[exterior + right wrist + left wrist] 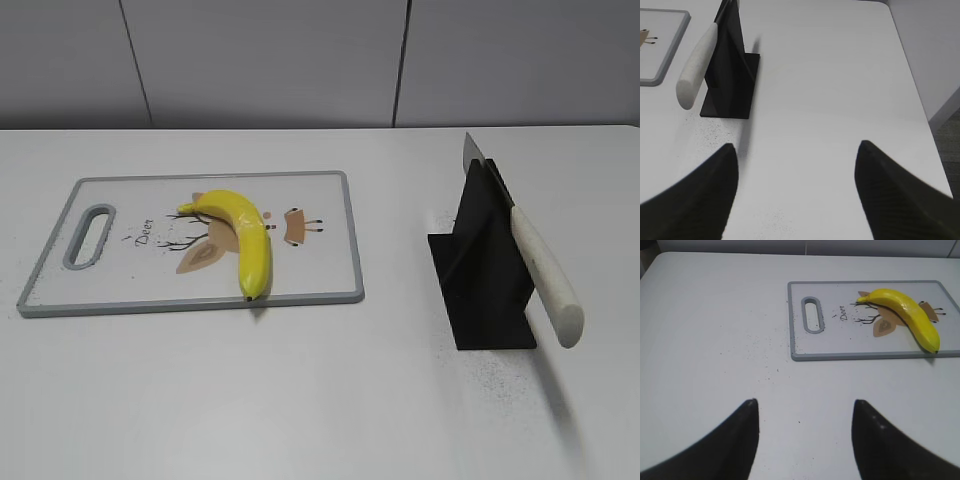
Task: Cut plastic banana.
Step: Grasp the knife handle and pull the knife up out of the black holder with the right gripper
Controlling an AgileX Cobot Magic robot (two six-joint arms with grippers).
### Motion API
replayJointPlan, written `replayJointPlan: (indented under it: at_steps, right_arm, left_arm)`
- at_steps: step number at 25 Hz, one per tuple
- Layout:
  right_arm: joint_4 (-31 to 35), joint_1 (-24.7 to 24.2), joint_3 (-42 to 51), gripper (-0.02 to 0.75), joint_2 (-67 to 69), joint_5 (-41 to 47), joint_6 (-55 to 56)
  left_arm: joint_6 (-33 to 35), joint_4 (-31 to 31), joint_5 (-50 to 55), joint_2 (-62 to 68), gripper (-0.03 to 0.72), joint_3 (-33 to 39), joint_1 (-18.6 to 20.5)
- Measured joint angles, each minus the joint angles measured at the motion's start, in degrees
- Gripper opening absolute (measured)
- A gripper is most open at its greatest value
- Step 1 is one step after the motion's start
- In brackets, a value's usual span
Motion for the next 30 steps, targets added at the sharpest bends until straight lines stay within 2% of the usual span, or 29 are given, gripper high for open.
replayJointPlan:
  at_steps: [24,30]
  right_arm:
    - [0.02,0.00,0.00,0.581,0.00,-0.05,0.00]
    - [-0.14,0.00,-2.68,0.581,8.10,-0.05,-0.30]
  left_arm:
    - [0.00,0.00,0.00,0.00,0.563,0.00,0.00]
    - [0.00,0.00,0.00,0.00,0.563,0.00,0.00]
